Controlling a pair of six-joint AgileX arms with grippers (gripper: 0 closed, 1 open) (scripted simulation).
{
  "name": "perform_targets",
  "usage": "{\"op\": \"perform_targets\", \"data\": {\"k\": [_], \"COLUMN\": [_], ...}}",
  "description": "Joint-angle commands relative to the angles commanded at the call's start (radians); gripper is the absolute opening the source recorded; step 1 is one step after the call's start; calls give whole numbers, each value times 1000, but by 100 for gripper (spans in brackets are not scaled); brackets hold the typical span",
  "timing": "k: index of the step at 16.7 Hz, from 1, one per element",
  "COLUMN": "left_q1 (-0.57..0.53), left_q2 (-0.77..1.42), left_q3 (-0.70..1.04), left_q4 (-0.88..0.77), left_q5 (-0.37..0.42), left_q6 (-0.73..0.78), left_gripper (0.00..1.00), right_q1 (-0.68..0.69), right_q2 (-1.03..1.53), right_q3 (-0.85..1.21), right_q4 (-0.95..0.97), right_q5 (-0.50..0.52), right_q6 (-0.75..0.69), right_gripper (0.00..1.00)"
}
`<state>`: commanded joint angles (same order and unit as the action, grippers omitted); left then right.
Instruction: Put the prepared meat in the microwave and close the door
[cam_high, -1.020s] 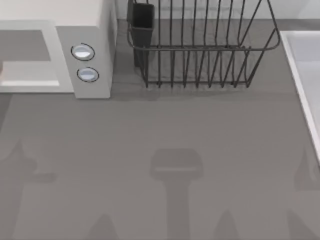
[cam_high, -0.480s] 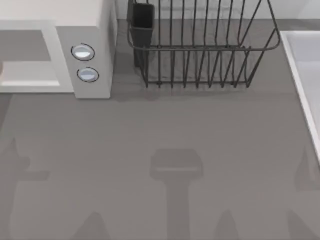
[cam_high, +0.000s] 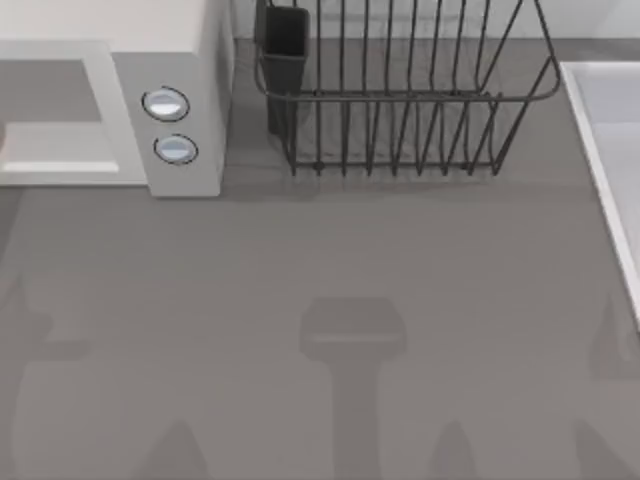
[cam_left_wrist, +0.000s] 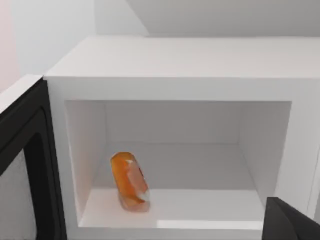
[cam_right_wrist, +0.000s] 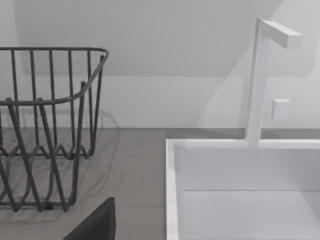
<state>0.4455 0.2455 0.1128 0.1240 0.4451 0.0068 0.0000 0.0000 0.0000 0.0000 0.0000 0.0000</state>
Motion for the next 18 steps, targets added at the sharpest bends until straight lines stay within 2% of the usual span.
{"op": "perform_targets", "data": {"k": [3,7,18], "left_q1": [22,127,507], "left_q2": [34,226,1240], "left_q3": [33,218,1040], "left_q4": [-25,-152,-706], "left_q5": [10,58,204], "left_q6": [27,164,737], "left_gripper": [0,0,0], "right_q1": [0,0,0], "right_q2": [0,0,0], "right_q3": [0,0,0], "right_q4": [0,0,0], "right_q5": [0,0,0], "right_q6": [0,0,0], "right_gripper": [100,100,100]}}
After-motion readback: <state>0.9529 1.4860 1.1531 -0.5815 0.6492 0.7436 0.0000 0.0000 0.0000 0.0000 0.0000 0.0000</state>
